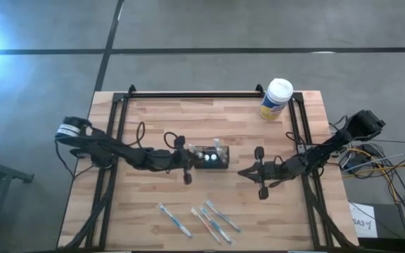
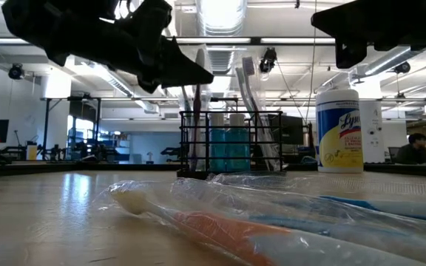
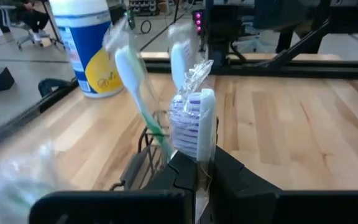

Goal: Pick & Place toothbrushing station
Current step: Put the purple toothbrush into the black organizer, then put the blue toothbrush into the black organizer

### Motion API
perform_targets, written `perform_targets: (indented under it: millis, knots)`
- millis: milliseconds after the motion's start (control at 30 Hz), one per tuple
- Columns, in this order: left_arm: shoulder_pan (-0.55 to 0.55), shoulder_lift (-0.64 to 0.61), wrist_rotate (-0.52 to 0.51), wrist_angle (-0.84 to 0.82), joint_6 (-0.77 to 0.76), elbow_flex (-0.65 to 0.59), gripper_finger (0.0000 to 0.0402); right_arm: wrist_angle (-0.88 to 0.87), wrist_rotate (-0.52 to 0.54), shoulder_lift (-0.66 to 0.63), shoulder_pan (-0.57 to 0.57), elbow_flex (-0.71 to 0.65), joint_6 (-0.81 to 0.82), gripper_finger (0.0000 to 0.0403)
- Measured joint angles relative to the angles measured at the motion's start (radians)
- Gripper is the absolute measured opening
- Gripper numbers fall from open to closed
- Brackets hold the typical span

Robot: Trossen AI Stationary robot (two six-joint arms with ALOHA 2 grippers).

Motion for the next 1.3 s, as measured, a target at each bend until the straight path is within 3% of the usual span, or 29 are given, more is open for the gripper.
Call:
perform_targets:
  millis: [233, 500, 800, 1067, 1300]
  knots:
    - [-0.001, 0.009, 0.004, 0.005, -0.014, -0.004, 0.0023, 0.0, 0.0, 0.0, 0.0, 0.001, 0.003, 0.0008]
    - [0.0, -0.028, 0.082, -0.019, -0.029, -0.005, 0.0055, 0.001, 0.0, 0.0, 0.0, 0.004, 0.012, 0.0008]
    - [-0.002, -0.051, 0.148, -0.027, -0.108, -0.005, 0.0175, 0.001, 0.0, 0.0, 0.0, 0.004, 0.026, 0.0008]
    - [-0.003, -0.185, 0.18, -0.112, -0.199, 0.0, 0.0268, 0.0, 0.001, 0.0, 0.0, 0.004, 0.013, 0.0008]
    - [-0.027, -0.425, 0.437, -0.422, -0.155, 0.01, 0.0279, 0.0, 0.001, 0.0, 0.0, 0.006, 0.025, 0.0008]
